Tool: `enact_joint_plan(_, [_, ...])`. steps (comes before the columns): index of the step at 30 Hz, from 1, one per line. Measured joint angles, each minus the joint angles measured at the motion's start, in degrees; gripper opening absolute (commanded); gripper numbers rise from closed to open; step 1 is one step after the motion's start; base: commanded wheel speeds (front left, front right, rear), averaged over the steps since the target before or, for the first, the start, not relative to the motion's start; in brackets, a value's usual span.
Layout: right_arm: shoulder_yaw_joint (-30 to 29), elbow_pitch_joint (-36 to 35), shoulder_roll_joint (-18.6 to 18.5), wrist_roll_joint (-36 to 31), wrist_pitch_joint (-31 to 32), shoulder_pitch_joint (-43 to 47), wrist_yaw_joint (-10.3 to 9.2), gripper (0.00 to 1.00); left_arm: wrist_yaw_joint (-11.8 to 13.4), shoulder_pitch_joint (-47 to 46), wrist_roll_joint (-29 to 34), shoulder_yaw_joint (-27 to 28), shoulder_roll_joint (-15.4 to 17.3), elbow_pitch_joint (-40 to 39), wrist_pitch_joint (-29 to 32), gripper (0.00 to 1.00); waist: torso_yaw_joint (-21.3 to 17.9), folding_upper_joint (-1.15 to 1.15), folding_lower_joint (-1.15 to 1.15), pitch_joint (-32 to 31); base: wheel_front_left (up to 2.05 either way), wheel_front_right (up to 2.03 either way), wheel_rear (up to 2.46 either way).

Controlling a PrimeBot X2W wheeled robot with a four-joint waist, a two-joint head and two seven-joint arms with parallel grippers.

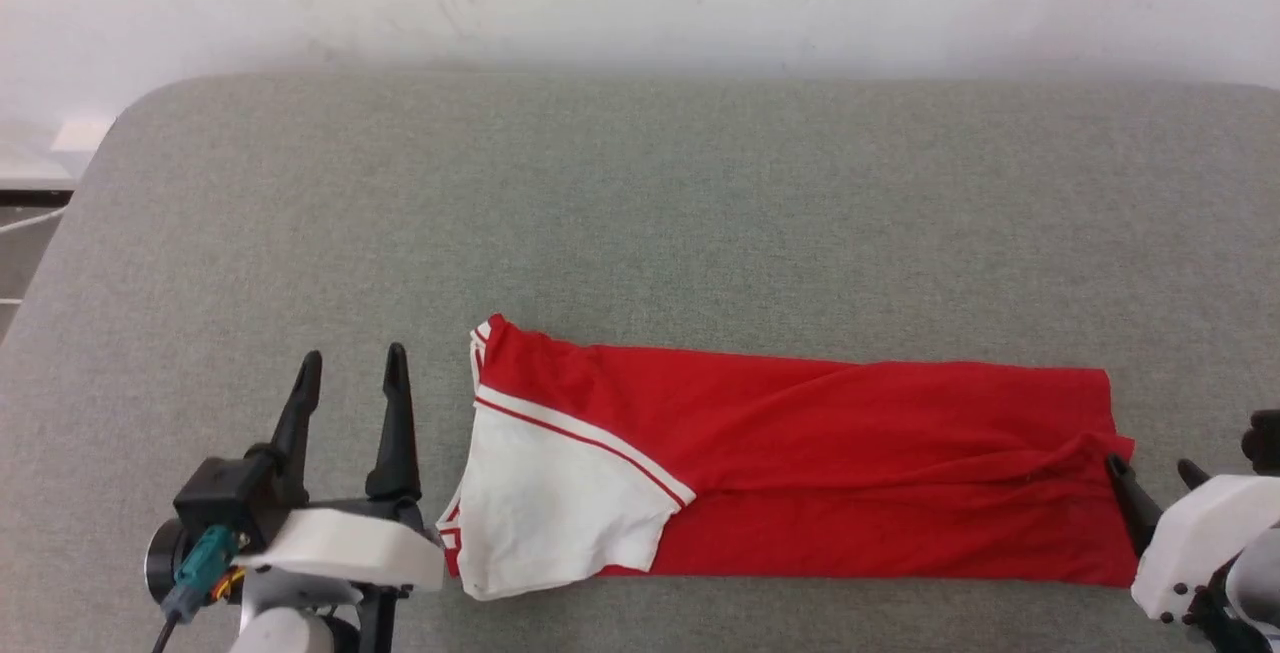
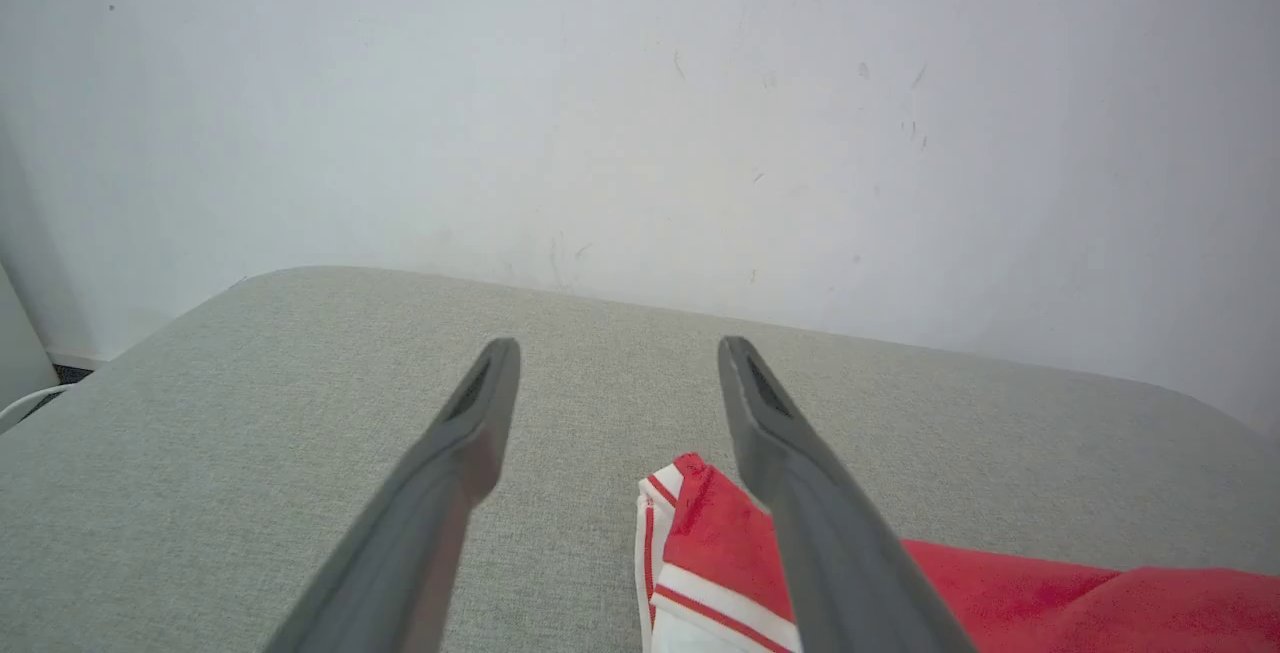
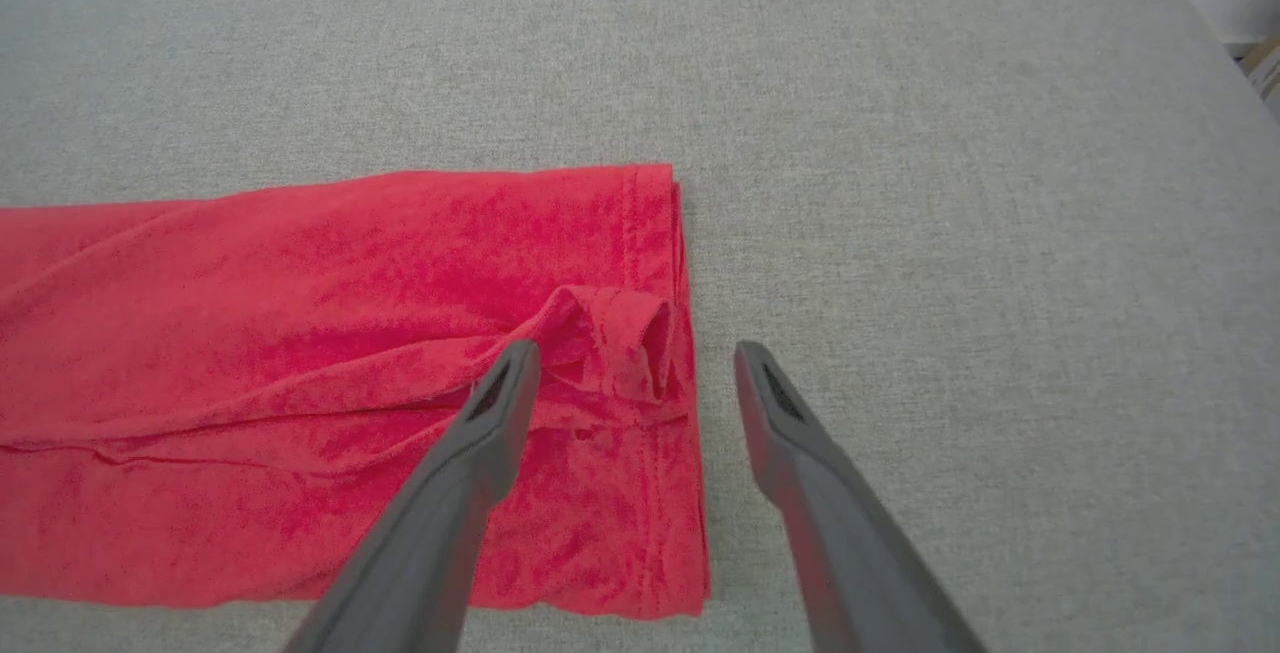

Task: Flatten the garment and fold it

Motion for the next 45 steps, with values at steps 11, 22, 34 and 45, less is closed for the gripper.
enact_joint_plan(11, [-8.93,9.29,6.98,-1.59,-2.47,-4.31,0.0,1.0,-6.55,1.38,9.46,7.91,-6.84,-0.62,0.0,1.0,1.67,0.0,0.01,2.76,0.0,0.0,0.0])
enact_joint_plan(22, [-7.61,16.67,5.86,-0.66,-4.74,-6.74,-0.1,1.0,-11.04,1.41,13.46,12.18,-11.07,0.27,0.0,1.0,3.01,0.0,0.0,5.85,0.0,0.0,0.0])
enact_joint_plan(34, [-3.12,17.62,3.57,-0.55,-10.13,-6.54,-0.03,0.0,-13.46,1.42,15.47,14.56,-12.96,2.6,0.0,1.0,2.44,0.0,0.01,3.96,0.0,0.0,0.0])
enact_joint_plan(45, [-12.32,16.45,-4.0,-4.72,-8.1,-6.45,0.07,0.0,-14.52,1.42,16.29,15.58,-13.44,3.25,0.0,1.0,1.94,0.0,0.01,2.31,0.0,0.0,0.0])
